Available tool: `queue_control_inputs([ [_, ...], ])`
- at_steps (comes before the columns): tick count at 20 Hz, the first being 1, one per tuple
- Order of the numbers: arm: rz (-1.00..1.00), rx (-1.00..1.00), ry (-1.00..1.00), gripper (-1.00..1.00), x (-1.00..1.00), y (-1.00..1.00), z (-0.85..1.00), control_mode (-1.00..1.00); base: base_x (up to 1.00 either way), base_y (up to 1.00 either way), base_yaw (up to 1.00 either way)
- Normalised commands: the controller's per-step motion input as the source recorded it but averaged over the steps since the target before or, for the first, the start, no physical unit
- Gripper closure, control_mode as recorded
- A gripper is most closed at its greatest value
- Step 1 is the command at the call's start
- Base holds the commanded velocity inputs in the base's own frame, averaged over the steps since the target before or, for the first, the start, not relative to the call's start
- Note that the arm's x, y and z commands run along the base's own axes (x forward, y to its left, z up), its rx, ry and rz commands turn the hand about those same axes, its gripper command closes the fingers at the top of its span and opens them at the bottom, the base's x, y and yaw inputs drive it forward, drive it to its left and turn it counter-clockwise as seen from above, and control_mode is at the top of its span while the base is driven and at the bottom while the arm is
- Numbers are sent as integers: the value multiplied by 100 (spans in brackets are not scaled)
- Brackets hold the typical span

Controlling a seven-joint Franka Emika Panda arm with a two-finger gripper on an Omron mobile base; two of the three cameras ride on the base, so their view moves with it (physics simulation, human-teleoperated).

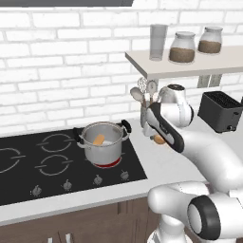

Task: Put the squash and squash in the pot. Retrieve the spatula and lightly stir the vegetables in the pot.

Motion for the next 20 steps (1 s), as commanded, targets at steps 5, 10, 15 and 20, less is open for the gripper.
queue_control_inputs([
  [5, -1, 2, 24, 100, -13, 41, 100, -100, 0, 0, 0],
  [10, 0, -2, 20, 100, 0, 94, 32, -100, 0, 0, 0],
  [15, 0, -5, 1, 100, 10, 100, -10, -100, 0, 0, 0],
  [20, -1, -4, -1, 100, 33, 85, -28, -100, 0, 0, 0],
])
